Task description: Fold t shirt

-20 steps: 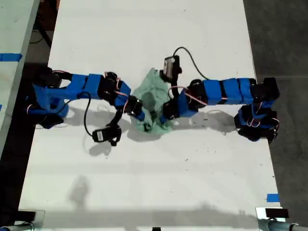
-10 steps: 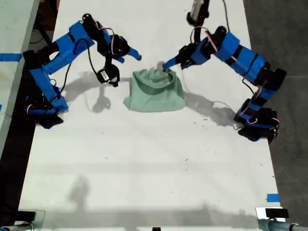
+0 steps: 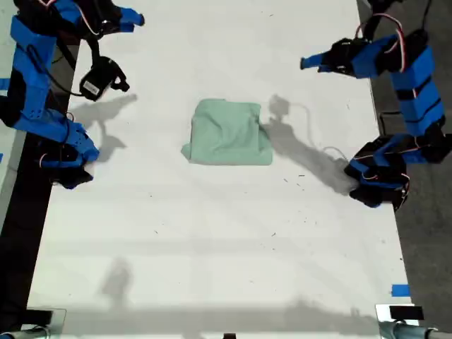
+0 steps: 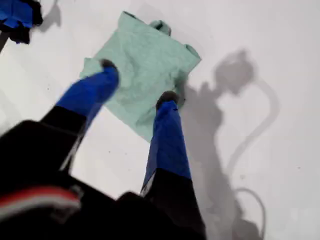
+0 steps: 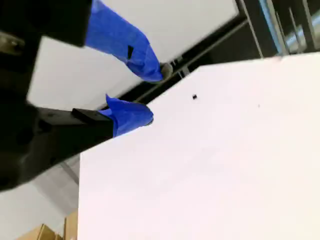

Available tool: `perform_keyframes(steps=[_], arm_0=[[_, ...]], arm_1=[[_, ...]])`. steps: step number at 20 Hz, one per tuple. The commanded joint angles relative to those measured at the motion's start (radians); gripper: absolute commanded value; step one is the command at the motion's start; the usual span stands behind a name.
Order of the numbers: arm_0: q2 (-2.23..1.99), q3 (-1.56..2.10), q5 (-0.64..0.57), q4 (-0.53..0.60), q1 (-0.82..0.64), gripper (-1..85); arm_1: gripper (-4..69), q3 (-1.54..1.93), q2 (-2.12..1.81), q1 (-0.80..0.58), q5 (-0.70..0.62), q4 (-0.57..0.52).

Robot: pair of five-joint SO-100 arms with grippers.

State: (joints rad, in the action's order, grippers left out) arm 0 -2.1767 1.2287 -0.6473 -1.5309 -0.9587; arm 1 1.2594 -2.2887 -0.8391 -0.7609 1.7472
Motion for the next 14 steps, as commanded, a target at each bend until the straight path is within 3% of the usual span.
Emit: perform_keyframes(steps=[1, 2, 4, 7, 8, 9, 11, 12, 14], arm_0=[[-0.173, 0.262, 0.0, 0.227, 0.252, -0.3], [-0.261, 0.457, 0.002, 0.379, 0.35, -0.3], [-0.456, 0.825, 0.02, 0.586, 0.411, -0.3], [-0.83, 1.416, 0.101, 0.833, 0.399, -0.3], [-0.908, 1.562, 0.106, 0.873, 0.385, -0.3], [-1.017, 1.69, 0.095, 0.888, 0.357, -0.3], [-1.411, 1.916, 0.048, 0.776, 0.302, -0.3], [-1.42, 1.968, 0.044, 0.756, 0.285, -0.3], [-1.416, 2.068, 0.04, 0.819, 0.293, -0.3]], arm_1=[[1.2, 0.23, -0.327, 0.167, 0.14, -0.041], [1.2, 0.385, -0.471, 0.258, 0.212, -0.098], [1.1, 0.718, -0.859, 0.431, 0.331, -0.192], [1.1, 1.028, -1.197, 0.6, 0.459, -0.164], [1.1, 1.117, -1.19, 0.635, 0.474, -0.189], [1.1, 1.221, -1.187, 0.678, 0.479, -0.284], [1.1, 1.447, -1.203, 0.744, 0.466, -0.451], [1.1, 1.542, -1.207, 0.747, 0.491, -0.474], [1.0, 1.684, -1.21, 0.732, 0.457, -0.511]])
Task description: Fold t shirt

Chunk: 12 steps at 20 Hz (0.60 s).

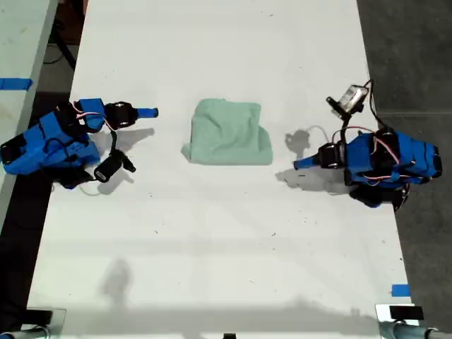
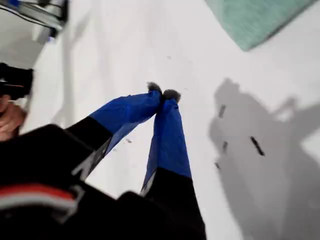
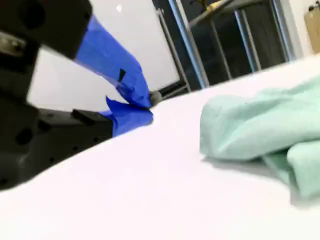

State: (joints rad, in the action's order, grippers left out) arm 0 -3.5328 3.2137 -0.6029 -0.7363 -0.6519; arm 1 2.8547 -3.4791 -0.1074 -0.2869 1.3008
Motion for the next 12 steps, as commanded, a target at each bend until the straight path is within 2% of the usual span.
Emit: perform_keyframes(steps=[1, 3, 4, 5, 6, 8, 12], arm_0=[[-0.066, 0.081, -0.015, 0.017, -0.012, -0.3], [-0.066, 0.081, -0.009, -0.009, -0.055, -0.3], [-0.066, 0.081, -0.003, -0.017, -0.058, -0.3], [-0.066, 0.081, -0.002, -0.018, -0.046, -0.3], [-0.066, 0.081, 0.006, -0.025, -0.035, -0.3], [-0.066, 0.081, 0.014, -0.025, -0.021, -0.3], [-0.066, 0.081, 0.018, -0.028, -0.025, -0.3]], arm_1=[[0.9, 0.137, -0.02, -0.023, -0.051, -0.069], [0.9, 0.242, -0.021, -0.106, -0.176, -0.072], [0.8, 0.261, -0.018, -0.17, -0.298, -0.029], [1.2, 0.232, -0.023, -0.198, -0.377, 0.029], [1.9, 0.215, -0.023, -0.184, -0.431, 0.021], [1.5, 0.238, -0.023, -0.163, -0.43, -0.021], [0.4, 0.242, -0.023, -0.183, -0.396, -0.003]])
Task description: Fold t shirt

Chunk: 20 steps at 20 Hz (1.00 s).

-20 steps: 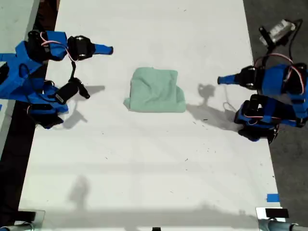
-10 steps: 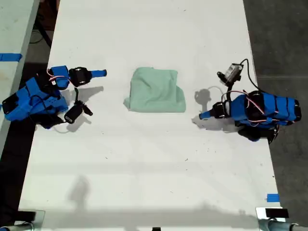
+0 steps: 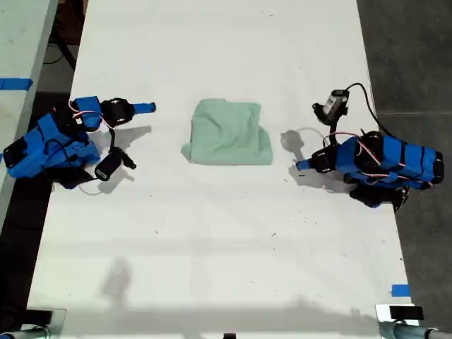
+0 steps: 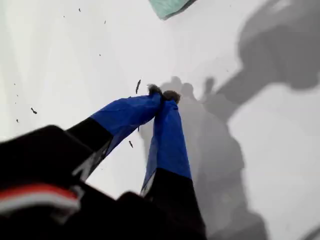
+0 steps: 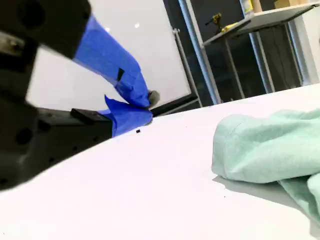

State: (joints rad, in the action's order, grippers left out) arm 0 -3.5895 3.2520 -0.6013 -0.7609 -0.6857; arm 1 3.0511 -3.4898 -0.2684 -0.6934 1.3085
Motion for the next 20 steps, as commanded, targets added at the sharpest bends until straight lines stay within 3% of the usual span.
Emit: perform_keyframes(steps=[1, 20], arm_0=[[-0.009, 0.043, 0.021, -0.003, 0.009, -0.3], [-0.009, 0.043, 0.023, -0.005, 0.028, -0.3]], arm_1=[[0.4, 0.046, -0.012, -0.032, 0.014, 0.0], [0.4, 0.049, -0.012, -0.021, 0.066, 0.006]])
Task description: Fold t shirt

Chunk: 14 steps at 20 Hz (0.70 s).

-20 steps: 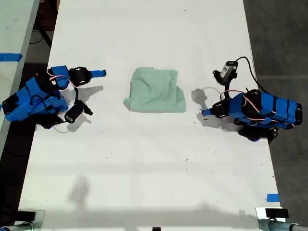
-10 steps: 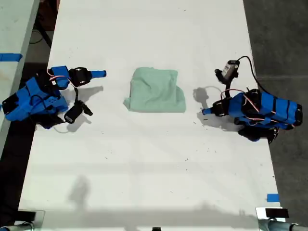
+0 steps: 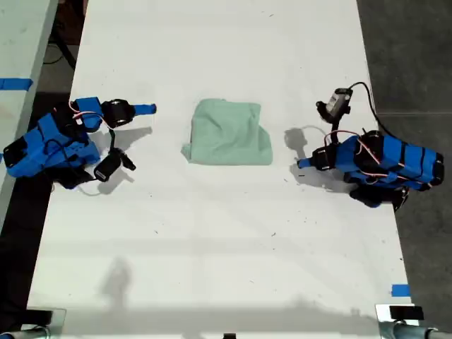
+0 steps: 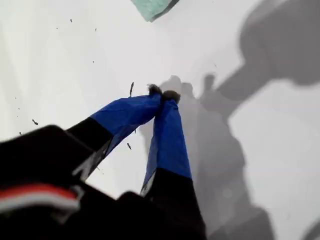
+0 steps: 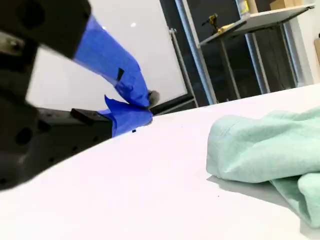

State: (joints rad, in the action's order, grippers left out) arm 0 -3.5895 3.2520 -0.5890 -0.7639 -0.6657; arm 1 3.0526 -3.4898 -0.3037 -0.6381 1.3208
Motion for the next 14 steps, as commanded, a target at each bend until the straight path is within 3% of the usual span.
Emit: perform_keyframes(steps=[1, 14], arm_0=[[-0.009, 0.043, 0.012, -0.002, 0.011, -0.3], [-0.009, 0.043, 0.009, -0.002, 0.023, -0.3]], arm_1=[[0.4, 0.048, -0.012, 0.011, 0.011, -0.006], [0.4, 0.052, -0.012, 0.031, 0.015, -0.008]])
